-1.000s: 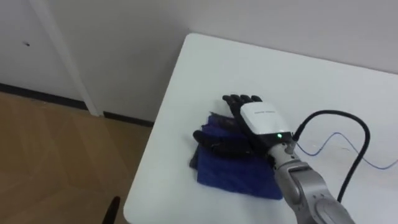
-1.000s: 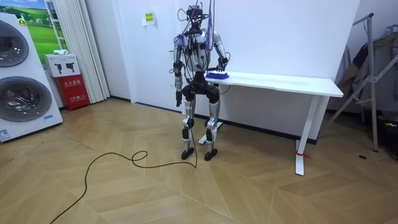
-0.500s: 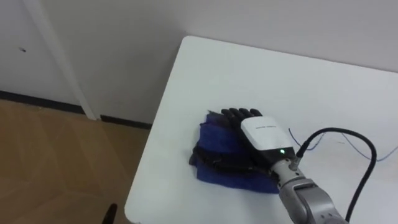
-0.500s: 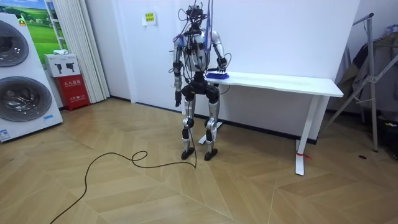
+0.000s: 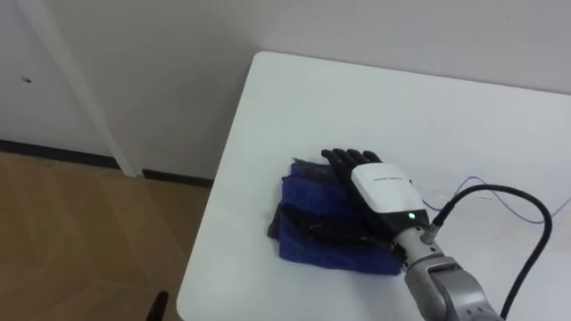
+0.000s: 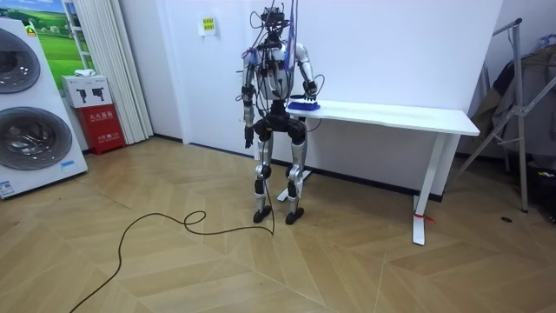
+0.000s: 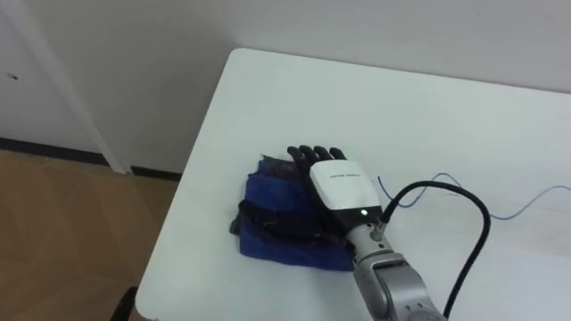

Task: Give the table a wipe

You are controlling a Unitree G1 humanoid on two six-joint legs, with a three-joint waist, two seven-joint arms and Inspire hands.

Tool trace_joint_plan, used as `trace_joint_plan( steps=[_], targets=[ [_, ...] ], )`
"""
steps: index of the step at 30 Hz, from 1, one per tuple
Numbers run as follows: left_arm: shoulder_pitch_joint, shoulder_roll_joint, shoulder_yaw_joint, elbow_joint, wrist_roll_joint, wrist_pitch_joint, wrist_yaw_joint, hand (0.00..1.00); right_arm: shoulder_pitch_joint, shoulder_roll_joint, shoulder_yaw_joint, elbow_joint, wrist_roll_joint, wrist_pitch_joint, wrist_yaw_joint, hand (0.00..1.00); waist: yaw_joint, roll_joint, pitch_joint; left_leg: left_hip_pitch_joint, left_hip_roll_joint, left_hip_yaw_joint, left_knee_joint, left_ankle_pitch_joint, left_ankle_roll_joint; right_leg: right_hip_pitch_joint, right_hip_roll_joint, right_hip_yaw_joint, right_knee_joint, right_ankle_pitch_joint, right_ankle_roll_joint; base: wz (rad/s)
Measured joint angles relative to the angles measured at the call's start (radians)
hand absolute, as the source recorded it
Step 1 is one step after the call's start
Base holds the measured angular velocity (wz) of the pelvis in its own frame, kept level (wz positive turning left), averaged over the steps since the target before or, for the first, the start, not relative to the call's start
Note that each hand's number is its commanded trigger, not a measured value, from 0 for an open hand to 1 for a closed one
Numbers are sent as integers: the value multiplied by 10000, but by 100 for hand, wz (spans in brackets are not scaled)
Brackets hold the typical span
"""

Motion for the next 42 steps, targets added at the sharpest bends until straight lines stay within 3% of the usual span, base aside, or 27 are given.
trace_joint_plan(
  steps=[6,17,18,19,20,32,42],
  targets=[
    [135,104,-3,-1,22,-3,-8,0,660,-110,-1,224,-270,-63,-52,0,-3,-9,-17,23,2,20,4,0,1,8,2,-8,-27,-1,1,0],
    [390,336,-92,-7,19,-161,-7,0,794,-391,1,605,-306,-453,-482,0,-43,27,12,174,7,23,-9,-89,21,196,3,0,-43,-60,33,0],
    [414,348,-80,-9,27,-162,-7,0,797,-388,2,725,-402,-460,-582,38,-35,-14,-8,175,7,23,-11,-93,24,199,0,-9,-48,-64,36,3],
    [430,355,-79,-9,38,-161,-7,0,798,-388,2,791,-435,-461,-618,93,-35,-41,-19,175,6,21,-10,-94,24,202,-1,-12,-51,-66,37,0],
    [459,357,-77,-9,40,-161,-6,0,826,-389,3,831,-536,-460,-665,100,-32,-80,-45,178,6,15,-10,-94,25,213,-2,-17,-56,-71,41,0],
    [620,412,114,-70,292,20,39,0,773,-383,-245,1278,-698,-562,-2239,100,27,-159,-59,501,-11,-32,-29,-205,73,602,-25,-92,-131,-183,121,2],
    [691,509,105,-752,572,4,47,0,739,-348,-241,1144,-525,-684,-2212,100,-103,-173,-65,492,-15,-131,-36,-208,79,655,-41,-175,-158,-202,146,2]
  ],
)
